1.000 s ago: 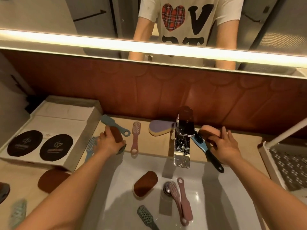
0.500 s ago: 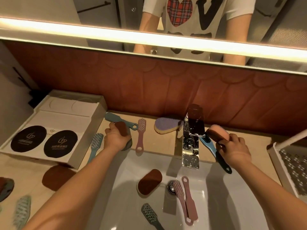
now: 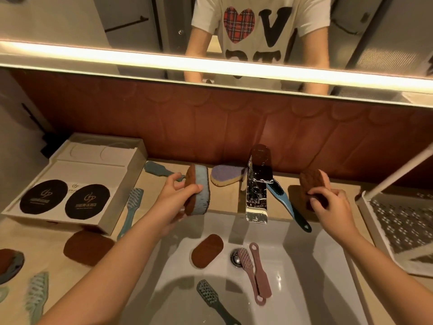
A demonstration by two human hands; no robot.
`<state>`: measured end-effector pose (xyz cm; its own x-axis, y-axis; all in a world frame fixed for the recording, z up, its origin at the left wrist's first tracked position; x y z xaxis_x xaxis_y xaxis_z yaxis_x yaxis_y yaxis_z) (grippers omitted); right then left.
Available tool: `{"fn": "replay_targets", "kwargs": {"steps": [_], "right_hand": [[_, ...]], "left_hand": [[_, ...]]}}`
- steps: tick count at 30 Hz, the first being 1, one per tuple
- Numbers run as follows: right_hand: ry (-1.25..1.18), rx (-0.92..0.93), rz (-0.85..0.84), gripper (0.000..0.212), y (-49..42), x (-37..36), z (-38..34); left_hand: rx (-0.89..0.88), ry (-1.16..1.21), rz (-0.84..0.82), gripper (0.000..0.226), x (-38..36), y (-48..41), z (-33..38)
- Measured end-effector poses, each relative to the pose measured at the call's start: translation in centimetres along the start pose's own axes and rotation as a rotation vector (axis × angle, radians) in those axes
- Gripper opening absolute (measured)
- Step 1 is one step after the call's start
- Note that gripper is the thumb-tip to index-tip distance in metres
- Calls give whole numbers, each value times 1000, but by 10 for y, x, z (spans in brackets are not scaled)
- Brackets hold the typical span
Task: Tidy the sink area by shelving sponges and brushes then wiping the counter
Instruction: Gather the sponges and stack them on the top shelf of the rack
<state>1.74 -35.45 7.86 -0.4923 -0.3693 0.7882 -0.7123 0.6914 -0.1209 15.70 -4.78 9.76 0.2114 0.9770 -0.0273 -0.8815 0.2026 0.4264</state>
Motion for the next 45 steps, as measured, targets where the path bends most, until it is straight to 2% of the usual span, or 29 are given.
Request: {"fn": "replay_targets", "kwargs": {"steps": [4, 8, 10, 15, 17, 19, 24, 30, 34, 39, 41, 45], "right_hand": [[-236, 18, -10, 19, 35, 22, -13], [-464, -39, -56, 21, 72, 41, -26], [-545, -32, -93, 23, 91, 47, -35], [-668, 22, -265, 35, 127, 48, -63], [-727, 29, -338, 46, 138, 46, -77], [-840, -2, -378, 54, 148, 44, -91], [-942, -62, -367, 51, 169, 34, -110], [-980, -94, -371, 47, 180, 24, -118], [-999, -144, -345, 46, 185, 15, -116], [-963, -202, -322, 42, 194, -1, -118], [-927, -213, -328, 43, 199, -11, -122], [-1020, -229, -348, 44, 202, -20, -131]], "left_hand": [[142, 203, -90, 44, -5, 37, -1], [216, 322, -113, 19, -10, 65, -8], [267, 334, -117, 14, -12, 76, -13], [364, 250, -136, 33, -25, 104, -26], [316, 177, -145, 34, -34, 115, -27], [251, 97, -74, 39, -42, 122, -29], [117, 16, -10, 45, -54, 131, -26], [124, 48, -118, 61, -60, 136, -32], [82, 98, -159, 48, -48, 136, -38], [50, 277, -251, 32, -29, 139, -39], [69, 343, -264, 32, -24, 140, -38], [158, 464, -322, 42, -16, 141, -38]]}}
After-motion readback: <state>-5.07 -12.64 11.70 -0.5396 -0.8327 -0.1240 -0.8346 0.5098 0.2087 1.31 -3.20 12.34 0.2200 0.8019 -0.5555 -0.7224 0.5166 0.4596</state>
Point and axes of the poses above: each hand's wrist, its own y-axis away from the middle knuckle, its own x-axis out of the back of the hand, z = x × y, the point moved 2 cm from there along -y, towards the middle knuckle, and after that the axes turned 4 degrees about z, right-handed, at the moved point
